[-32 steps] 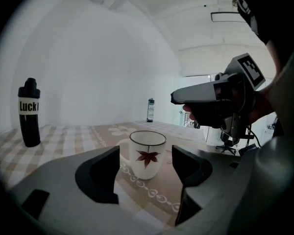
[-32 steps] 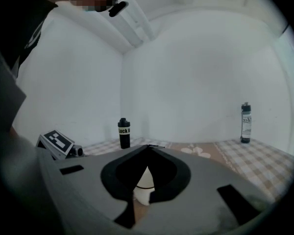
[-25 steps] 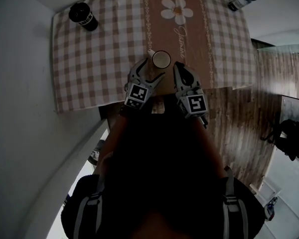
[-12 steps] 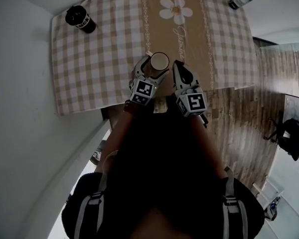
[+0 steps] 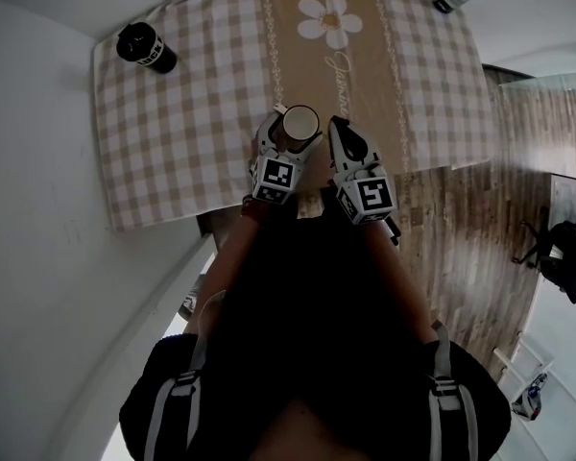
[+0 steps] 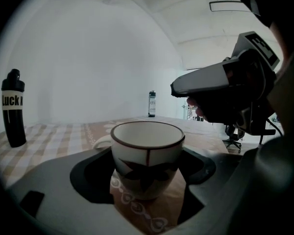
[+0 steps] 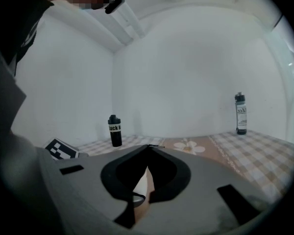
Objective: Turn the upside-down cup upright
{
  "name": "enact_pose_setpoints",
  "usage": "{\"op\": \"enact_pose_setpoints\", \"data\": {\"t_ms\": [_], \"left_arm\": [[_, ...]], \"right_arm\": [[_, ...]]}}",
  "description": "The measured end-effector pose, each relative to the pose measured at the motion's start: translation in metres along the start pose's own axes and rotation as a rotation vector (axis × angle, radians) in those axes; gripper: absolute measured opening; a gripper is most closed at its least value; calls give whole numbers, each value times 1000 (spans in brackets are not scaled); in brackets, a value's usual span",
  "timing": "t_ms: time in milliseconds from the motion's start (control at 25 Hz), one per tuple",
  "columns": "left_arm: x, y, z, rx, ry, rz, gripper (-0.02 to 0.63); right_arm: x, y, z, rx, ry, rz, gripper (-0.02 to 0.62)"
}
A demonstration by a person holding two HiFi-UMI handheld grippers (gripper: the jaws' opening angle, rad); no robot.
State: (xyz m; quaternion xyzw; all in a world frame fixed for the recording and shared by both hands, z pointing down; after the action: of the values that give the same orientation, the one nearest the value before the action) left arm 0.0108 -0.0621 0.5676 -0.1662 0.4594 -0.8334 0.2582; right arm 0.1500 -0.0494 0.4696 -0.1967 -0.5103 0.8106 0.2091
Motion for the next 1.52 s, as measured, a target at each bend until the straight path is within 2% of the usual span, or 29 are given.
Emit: {"op": "enact_pose_setpoints", "data": {"t_ms": [400,680,840,1000,1160,1280,1360,1480,1520], "left_arm": [[3,2,-4,-8,-18,2,403],[7,2,-16,-50,-33,-7,402],[13,19,-37,-98,-45,18,402],[21,55,-76,-188,-85,56,402],[28,98,-114,-209,-120,28,402],[35,109,-129,-213,-93,-6,402],[40,109,-134,-215,-59,-20,403],[48,109,-139,-229,-22,-33,403],[50,109,-141,-234,-14,-46,402]], "right_arm": [[0,-2,4,8,5,-1,0],[-4,-3,2,9,8,2,0],[-6,-5,3,10,48,9,0],[-3,-2,5,-29,126,12,0],[17,18,2,-137,157,-153,2],[42,27,5,-190,180,-289,147],[52,27,9,-179,183,-344,190],[57,31,17,-189,207,-371,269],[59,32,19,-192,233,-365,330]]}}
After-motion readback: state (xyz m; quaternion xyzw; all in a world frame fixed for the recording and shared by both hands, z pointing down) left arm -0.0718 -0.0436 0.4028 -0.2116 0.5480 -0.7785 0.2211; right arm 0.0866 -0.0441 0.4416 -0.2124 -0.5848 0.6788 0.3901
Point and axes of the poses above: the fingertips, and each gripper's own axes: z forward along the fingers, x to its left, y out of its top, the point moved 9 cm from there along -z, backward along the fingers, and after that the axes turned 12 degrees about x, right-handed, at the moved point
